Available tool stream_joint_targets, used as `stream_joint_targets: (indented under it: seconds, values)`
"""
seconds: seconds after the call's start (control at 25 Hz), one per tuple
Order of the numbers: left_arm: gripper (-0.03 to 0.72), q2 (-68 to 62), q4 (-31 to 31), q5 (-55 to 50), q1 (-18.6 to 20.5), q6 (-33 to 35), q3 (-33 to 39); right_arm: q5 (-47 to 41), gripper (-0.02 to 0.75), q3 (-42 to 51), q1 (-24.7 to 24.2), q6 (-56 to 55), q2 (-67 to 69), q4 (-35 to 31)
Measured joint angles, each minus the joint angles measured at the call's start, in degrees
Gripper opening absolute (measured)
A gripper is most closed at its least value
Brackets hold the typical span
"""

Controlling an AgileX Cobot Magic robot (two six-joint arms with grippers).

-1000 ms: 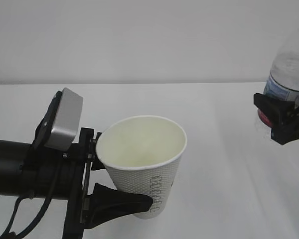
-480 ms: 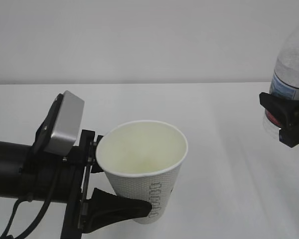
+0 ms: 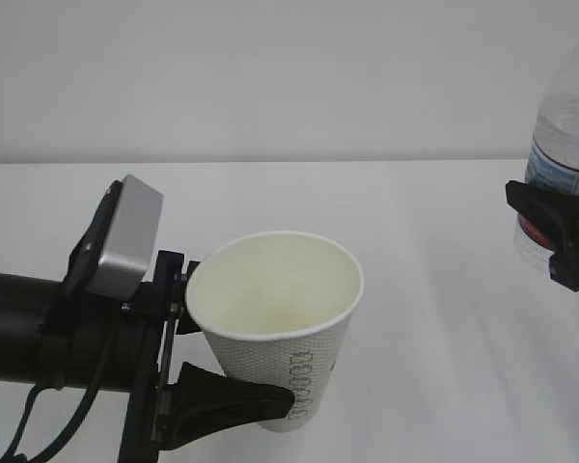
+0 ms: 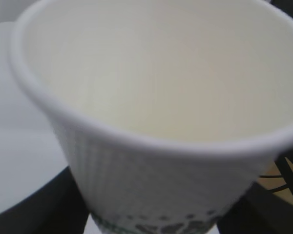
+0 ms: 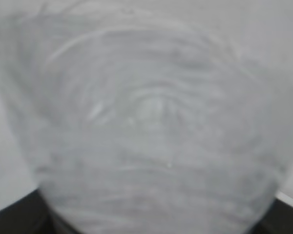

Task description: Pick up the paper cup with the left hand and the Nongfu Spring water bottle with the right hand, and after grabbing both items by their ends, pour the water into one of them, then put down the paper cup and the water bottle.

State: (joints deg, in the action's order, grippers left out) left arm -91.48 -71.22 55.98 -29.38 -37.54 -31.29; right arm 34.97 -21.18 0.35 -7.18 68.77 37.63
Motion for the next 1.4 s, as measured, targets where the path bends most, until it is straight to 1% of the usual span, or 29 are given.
stream_joint_targets:
  seconds: [0.16, 0.32, 0.4, 0.56, 0.68, 0.8, 1.04, 1.28, 1.4]
  values:
    - [0.517, 0.0, 0.1, 0.0, 0.0, 0.0, 0.0, -0.6, 0.494, -0.1, 0.9, -0.6, -0.1, 0.6]
    - [0.517, 0.0, 0.1, 0.0, 0.0, 0.0, 0.0, -4.9, 0.494, -2.3, 5.7, -0.7, -0.1, 0.9]
    - [0.517, 0.0, 0.2, 0.0, 0.0, 0.0, 0.0, -5.6, 0.494, -3.5, 7.9, -0.7, -0.1, 0.9]
    - [0.517, 0.0, 0.2, 0.0, 0.0, 0.0, 0.0, -7.7, 0.494, -6.0, 11.2, -0.6, -0.1, 1.1]
    - [0.517, 0.0, 0.2, 0.2, 0.0, 0.0, 0.0, -8.3, 0.494, -7.5, 12.2, -0.5, -0.1, 2.2]
    - [0.517, 0.0, 0.2, 1.5, 0.0, 0.0, 0.0, -8.6, 0.494, -8.4, 12.3, -0.4, -0.1, 2.9]
    - [0.517, 0.0, 0.2, 2.1, 0.0, 0.0, 0.0, -10.2, 0.494, -8.8, 12.5, -0.6, -0.1, 6.7]
    - [0.517, 0.0, 0.2, 2.2, 0.0, 0.0, 0.0, -12.9, 0.494, -9.1, 17.4, -0.6, -0.1, 7.2]
    - [0.517, 0.0, 0.2, 2.3, 0.0, 0.0, 0.0, -14.2, 0.494, -9.5, 18.7, -0.4, 0.4, 7.3]
